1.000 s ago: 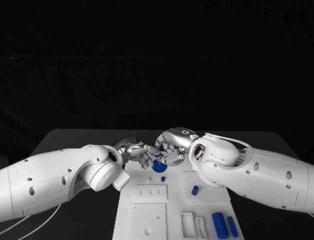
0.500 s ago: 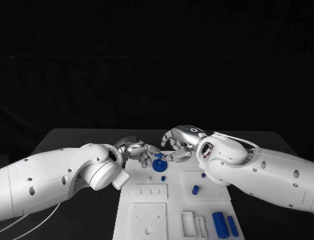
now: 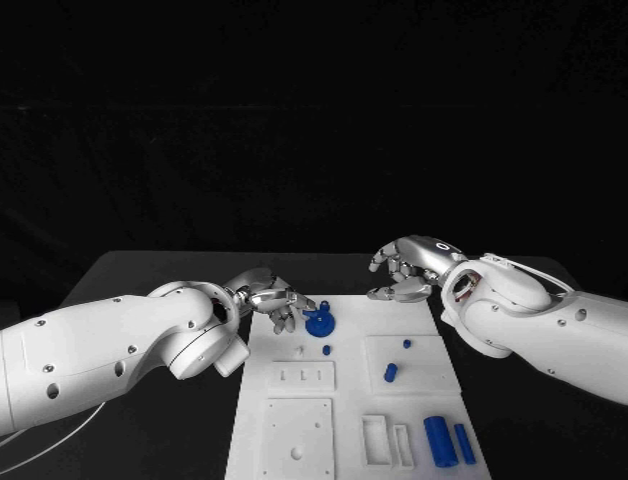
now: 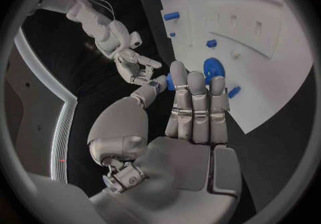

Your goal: Assemble the parts on the task board

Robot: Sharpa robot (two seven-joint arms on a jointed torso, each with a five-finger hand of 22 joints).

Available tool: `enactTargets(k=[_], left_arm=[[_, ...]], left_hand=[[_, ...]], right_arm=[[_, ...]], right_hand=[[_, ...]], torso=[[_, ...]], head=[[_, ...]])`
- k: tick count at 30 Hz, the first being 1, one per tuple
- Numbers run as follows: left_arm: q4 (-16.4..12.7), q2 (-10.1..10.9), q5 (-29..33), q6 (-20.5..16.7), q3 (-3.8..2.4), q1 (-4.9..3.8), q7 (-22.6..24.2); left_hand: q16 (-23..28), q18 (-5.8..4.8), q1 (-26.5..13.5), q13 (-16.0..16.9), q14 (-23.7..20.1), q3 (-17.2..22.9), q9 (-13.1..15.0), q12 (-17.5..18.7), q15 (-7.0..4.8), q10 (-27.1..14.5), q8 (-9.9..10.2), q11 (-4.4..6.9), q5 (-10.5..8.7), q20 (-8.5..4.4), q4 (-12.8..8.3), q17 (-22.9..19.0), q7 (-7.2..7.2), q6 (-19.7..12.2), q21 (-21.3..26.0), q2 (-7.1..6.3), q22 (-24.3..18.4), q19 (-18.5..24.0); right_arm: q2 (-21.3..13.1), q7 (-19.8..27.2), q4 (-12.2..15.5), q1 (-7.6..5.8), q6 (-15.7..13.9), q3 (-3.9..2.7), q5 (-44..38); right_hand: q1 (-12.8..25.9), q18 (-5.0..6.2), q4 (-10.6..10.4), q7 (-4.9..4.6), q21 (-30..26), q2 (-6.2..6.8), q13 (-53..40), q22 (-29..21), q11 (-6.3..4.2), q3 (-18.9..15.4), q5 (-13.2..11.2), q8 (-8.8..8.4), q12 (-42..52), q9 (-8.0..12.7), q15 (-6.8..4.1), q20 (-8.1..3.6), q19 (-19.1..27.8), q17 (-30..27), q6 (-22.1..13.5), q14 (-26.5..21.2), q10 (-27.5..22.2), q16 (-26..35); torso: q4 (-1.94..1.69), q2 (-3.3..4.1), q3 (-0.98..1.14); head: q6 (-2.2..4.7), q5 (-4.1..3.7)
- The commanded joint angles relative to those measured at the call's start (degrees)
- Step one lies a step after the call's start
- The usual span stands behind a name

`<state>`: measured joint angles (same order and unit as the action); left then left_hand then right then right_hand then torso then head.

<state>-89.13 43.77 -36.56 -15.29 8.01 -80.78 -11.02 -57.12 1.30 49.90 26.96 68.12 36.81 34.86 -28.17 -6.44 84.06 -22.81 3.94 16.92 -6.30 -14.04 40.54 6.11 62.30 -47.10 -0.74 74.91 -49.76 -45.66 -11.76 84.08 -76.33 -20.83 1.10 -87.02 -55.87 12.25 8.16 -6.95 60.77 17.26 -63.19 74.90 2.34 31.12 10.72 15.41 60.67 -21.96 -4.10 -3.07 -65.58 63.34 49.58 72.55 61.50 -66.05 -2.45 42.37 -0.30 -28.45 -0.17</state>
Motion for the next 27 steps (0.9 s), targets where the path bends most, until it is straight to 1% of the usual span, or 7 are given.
enactTargets(k=[1,3,9,13,15,16,27], left_arm=[[-1.0,0.4,-7.2,1.2,0.58,0.02,-3.7],[-2.0,1.1,-8.1,1.4,1.59,0.01,-5.1],[-3.9,1.8,-13.8,2.8,2.39,0.01,-10.1],[-4.8,2.2,-15.0,3.4,3.84,0.01,-11.5],[-5.3,2.7,-15.2,3.0,5.24,0.01,-11.7],[-5.4,2.7,-15.3,2.8,5.6,0.01,-11.7],[-5.8,2.5,-19.8,0.7,5.86,1.05,-11.4]], left_hand=[[-1.9,-0.59,0.9,0.9,1.0,-0.2,2.4,-2.0,-0.62,1.1,-0.4,0.91,0.36,-6.01,-0.1,0.6,-4.89,5.0,-1.8,0.0,1.4,-1.0],[-3.3,-0.51,1.0,1.8,1.2,-0.3,3.1,-3.7,-1.05,1.3,-0.1,1.19,0.32,-6.36,0.0,1.0,-4.98,4.9,-3.0,-0.09,1.3,-1.2],[-9.8,0.04,1.3,9.8,1.7,-0.4,5.1,-15.2,-3.78,-0.7,1.4,1.91,0.22,-8.3,-0.1,3.3,-5.74,5.2,-8.0,0.16,1.2,-2.9],[-11.2,0.14,1.0,12.0,1.7,-0.2,6.1,-17.8,-4.38,-1.8,1.9,2.18,0.24,-8.85,0.2,3.1,-5.89,5.6,-9.5,0.39,1.0,-3.0],[-11.6,0.17,0.8,12.4,1.7,-0.2,6.4,-18.4,-4.53,-2.0,2.0,2.25,0.2,-9.0,0.4,3.0,-5.96,5.8,-9.9,0.38,0.9,-3.0],[-11.7,0.18,0.8,12.5,1.7,-0.2,6.5,-18.5,-4.56,-2.1,2.1,2.26,0.19,-9.03,0.4,3.0,-5.97,5.8,-10.0,0.38,0.9,-3.0],[-12.7,0.25,0.5,13.4,1.9,-0.1,7.2,-19.8,-4.89,-2.3,2.2,2.47,0.72,-9.31,0.8,2.8,-6.2,6.6,-11.0,0.16,0.7,-3.1]], right_arm=[[-0.4,1.8,-0.8,-0.06,-1.5,-0.02,4.9],[-0.7,1.9,-0.9,-0.09,-1.5,-0.03,5.3],[-0.7,2.1,-1.3,-0.21,-1.1,-0.09,6.5],[-0.5,2.1,-1.7,-0.26,-0.8,-0.11,6.7],[-0.3,2.2,-2.0,-0.29,-0.6,-0.12,6.9],[-0.2,2.2,-2.1,-0.3,-0.6,-0.12,6.9],[0.3,2.2,-2.5,-0.38,-0.2,-0.15,7.0]], right_hand=[[-0.3,2.75,-0.3,-1.95,-0.3,-0.19,0.1,-0.1,-0.01,0.3,0.5,0.18,0.2,-0.1,0.12,-0.2,-0.1,-0.1,-1.8,0.1,0.2,0.2],[-0.5,2.75,-0.4,-1.94,-0.4,-0.2,0.2,-0.1,-0.02,0.4,0.8,0.2,0.3,-0.1,0.11,-0.2,-0.1,-0.1,-1.8,0.1,0.2,0.2],[-0.8,2.75,-0.7,-1.93,-0.4,-0.25,0.4,-0.1,-0.03,0.6,1.6,0.26,0.3,-0.2,0.1,-0.19,-0.2,-0.2,-1.8,0.2,0.3,0.2],[-1.0,2.75,-0.7,-1.93,-0.5,-0.26,0.5,-0.1,-0.03,0.6,1.8,0.28,0.4,-0.2,0.09,-0.19,-0.3,-0.2,-1.8,0.2,0.3,0.2],[-1.0,2.75,-0.8,-1.92,-0.5,-0.26,0.5,-0.1,-0.04,0.6,1.9,0.31,0.4,-0.2,0.09,-0.19,-0.3,-0.2,-1.7,0.2,0.3,0.2],[-1.0,2.75,-0.8,-1.92,-0.5,-0.26,0.6,-0.1,-0.04,0.7,2.0,0.32,0.4,-0.2,0.09,-0.19,-0.3,-0.2,-1.7,0.2,0.3,0.2],[-1.3,2.75,-1.0,-1.89,-0.5,-0.29,0.7,0.0,-0.07,0.7,2.5,0.43,0.5,-0.3,0.07,-0.16,-0.4,-0.3,-1.6,0.2,0.3,0.2]], torso=[[-0.03,-0.06,0.08],[-0.04,-0.14,0.09],[-0.07,-0.21,0.17],[-0.19,-0.26,0.14],[-0.21,-0.24,0.09],[-0.23,-0.26,0.09],[-0.07,-0.16,0.11]], head=[[-1.02,0.11],[-1.45,0.13],[-2.57,0.32],[-3.22,0.39],[-3.53,0.5],[-3.62,0.5],[-4.81,0.93]])
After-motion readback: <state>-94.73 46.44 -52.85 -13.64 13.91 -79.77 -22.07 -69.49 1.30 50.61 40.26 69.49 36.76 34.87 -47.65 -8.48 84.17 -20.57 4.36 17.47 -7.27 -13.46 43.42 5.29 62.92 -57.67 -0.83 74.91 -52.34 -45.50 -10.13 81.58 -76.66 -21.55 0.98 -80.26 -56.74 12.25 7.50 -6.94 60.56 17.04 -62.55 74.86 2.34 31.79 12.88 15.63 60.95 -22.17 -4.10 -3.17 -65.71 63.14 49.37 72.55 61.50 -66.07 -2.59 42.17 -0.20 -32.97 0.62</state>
